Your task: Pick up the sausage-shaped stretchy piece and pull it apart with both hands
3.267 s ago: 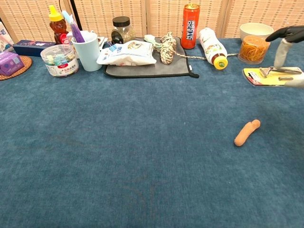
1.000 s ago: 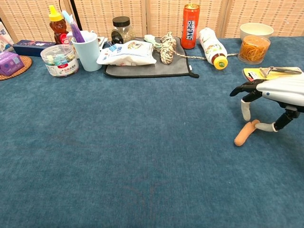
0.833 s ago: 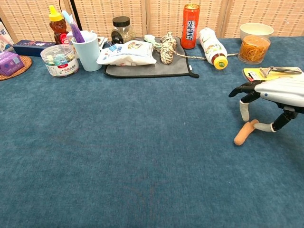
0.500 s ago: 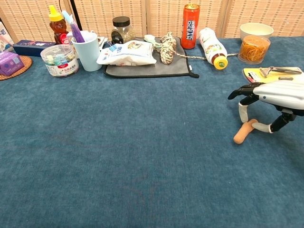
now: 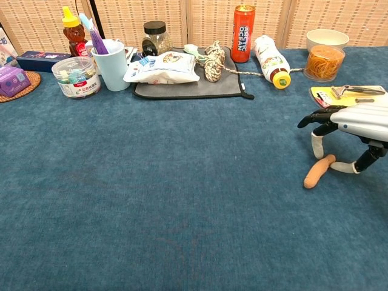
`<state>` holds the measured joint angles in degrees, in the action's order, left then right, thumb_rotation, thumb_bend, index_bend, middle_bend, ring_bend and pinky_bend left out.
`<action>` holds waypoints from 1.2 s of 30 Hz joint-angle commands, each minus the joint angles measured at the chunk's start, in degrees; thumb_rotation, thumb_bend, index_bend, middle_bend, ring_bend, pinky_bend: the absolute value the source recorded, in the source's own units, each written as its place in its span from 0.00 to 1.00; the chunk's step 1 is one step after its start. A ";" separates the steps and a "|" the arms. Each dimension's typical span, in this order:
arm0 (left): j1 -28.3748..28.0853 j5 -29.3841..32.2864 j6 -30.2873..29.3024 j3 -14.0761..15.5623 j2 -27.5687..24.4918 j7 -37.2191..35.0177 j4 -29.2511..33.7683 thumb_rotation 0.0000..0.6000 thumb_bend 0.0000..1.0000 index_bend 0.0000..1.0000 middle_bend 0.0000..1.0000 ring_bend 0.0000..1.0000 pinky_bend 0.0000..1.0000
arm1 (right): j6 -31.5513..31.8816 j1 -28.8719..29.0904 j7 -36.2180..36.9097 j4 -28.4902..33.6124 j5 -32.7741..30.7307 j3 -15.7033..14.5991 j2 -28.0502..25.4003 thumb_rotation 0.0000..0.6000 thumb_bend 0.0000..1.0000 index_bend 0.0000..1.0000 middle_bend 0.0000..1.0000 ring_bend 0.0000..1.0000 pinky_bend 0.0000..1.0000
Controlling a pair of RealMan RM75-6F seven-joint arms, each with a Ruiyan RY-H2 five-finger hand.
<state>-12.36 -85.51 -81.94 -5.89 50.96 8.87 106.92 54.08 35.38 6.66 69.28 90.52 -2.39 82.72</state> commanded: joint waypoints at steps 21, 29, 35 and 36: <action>0.62 0.22 -0.88 -0.04 -0.58 -0.68 -0.39 1.00 0.42 0.14 0.08 0.05 0.00 | 0.08 -0.23 -0.23 -0.44 -0.93 0.26 1.44 1.00 0.41 0.65 0.25 0.10 0.00; 0.44 0.00 -0.27 0.20 -0.51 -0.91 -0.81 1.00 0.42 0.14 0.08 0.05 0.00 | 0.95 -0.87 0.55 1.20 -2.65 1.46 1.38 1.00 0.47 0.70 0.31 0.17 0.00; -0.89 -2.81 0.83 0.45 -0.25 -0.46 -0.63 1.00 0.42 0.14 0.08 0.05 0.00 | 2.33 -1.36 1.18 5.04 -4.10 3.02 -0.61 1.00 0.47 0.72 0.33 0.18 0.00; -1.17 -3.38 1.07 0.50 -0.20 -0.37 -0.58 1.00 0.42 0.14 0.08 0.05 0.00 | 2.58 -1.43 1.22 5.67 -4.31 3.28 -0.97 1.00 0.48 0.72 0.33 0.18 0.00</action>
<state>-13.08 -88.20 -81.24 -5.48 50.65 8.31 106.26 56.12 34.17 7.60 73.72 86.79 0.28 82.56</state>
